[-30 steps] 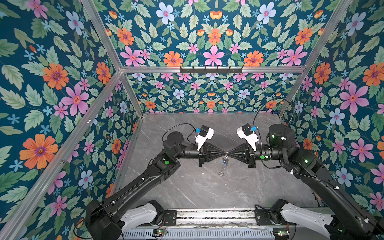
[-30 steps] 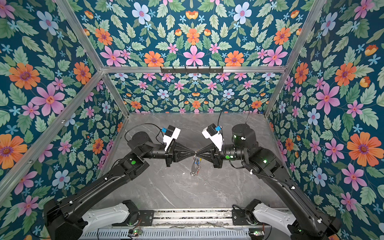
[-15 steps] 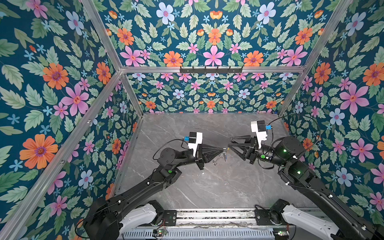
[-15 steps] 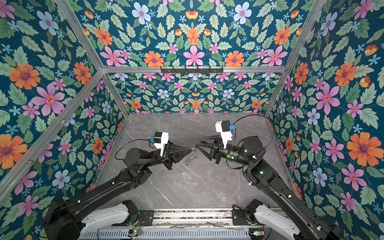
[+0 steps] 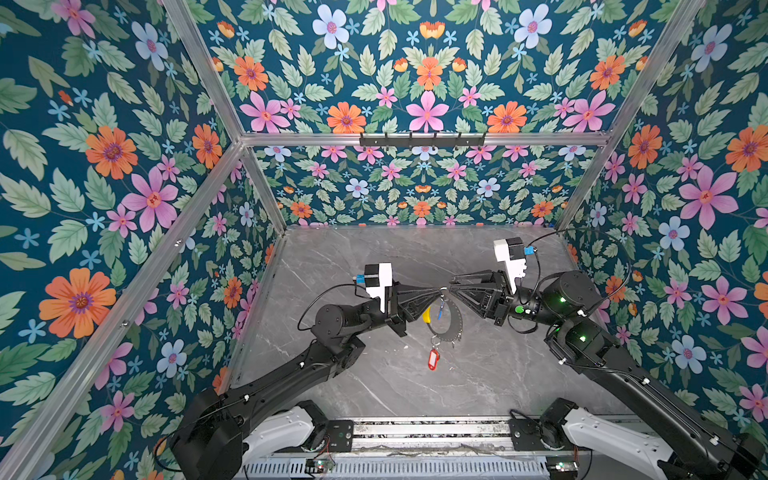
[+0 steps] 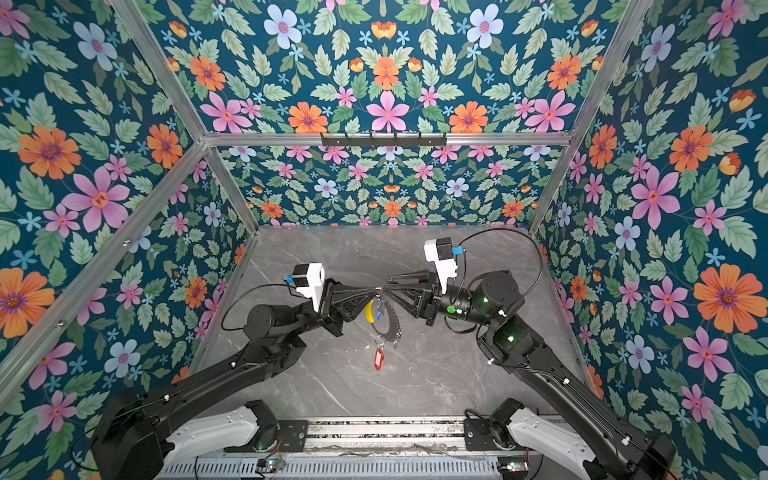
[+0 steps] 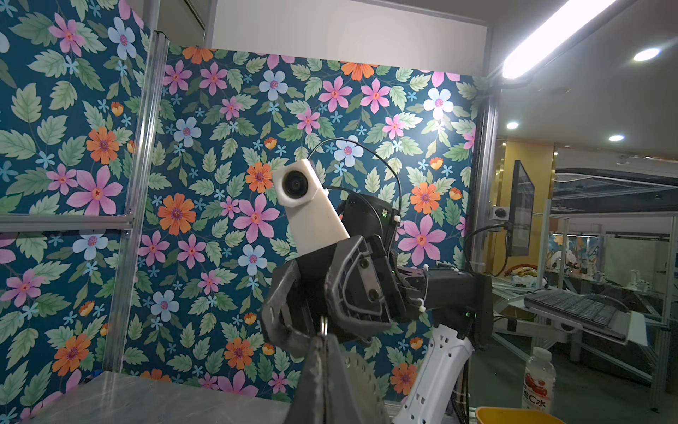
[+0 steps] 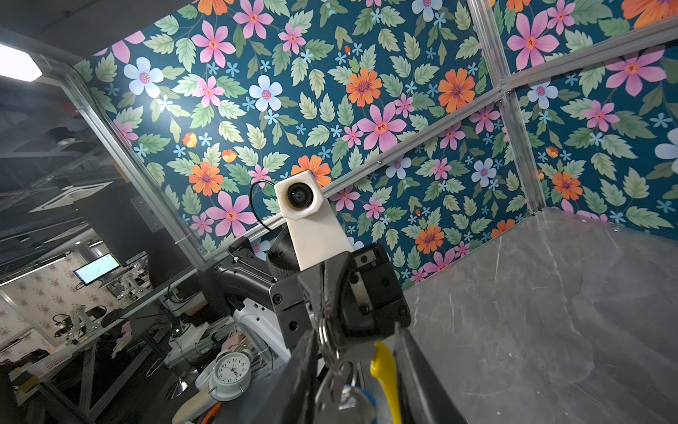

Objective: Remove the keys from the keyring

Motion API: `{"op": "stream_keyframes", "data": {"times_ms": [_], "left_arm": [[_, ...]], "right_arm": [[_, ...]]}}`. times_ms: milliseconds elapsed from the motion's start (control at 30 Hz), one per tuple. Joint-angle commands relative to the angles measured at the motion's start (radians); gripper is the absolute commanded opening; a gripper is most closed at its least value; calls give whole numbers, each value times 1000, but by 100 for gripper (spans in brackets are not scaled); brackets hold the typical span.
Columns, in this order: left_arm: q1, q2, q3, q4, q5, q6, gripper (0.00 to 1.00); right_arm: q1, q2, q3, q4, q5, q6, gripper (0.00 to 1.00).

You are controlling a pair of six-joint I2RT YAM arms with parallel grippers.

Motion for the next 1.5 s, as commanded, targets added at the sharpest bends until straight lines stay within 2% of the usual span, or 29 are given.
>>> {"op": "stream_keyframes", "data": {"times_ms": [0,533,733,767,833,933,1000,1267,1467], "left_arm": [[1,1,2,60,-14,-12,0],[1,11,8,64,-12,-16,0],[1,12,8,65,-9,-29,0],[1,7,7,62,-7,-31,2],[2,-13,-3,37,-4,-31,18],[10,-64,-1,-99,-2,0,34],[18,-93,18,-219,13,23,35],[37,-112,167,-623,188,70,36],[37,-93,269,-836,254,124,25]], "right_arm": [[9,6,13,33,-47,-4,33],[25,24,28,-19,-62,-45,14],[27,24,33,-58,-56,-65,1],[28,20,34,-72,-50,-72,0],[27,10,48,-151,-28,-103,0],[27,1,94,-314,-7,-187,0],[26,6,133,-425,-17,-244,0],[17,64,285,-750,-84,-451,0],[15,92,355,-849,-101,-522,0]]}}
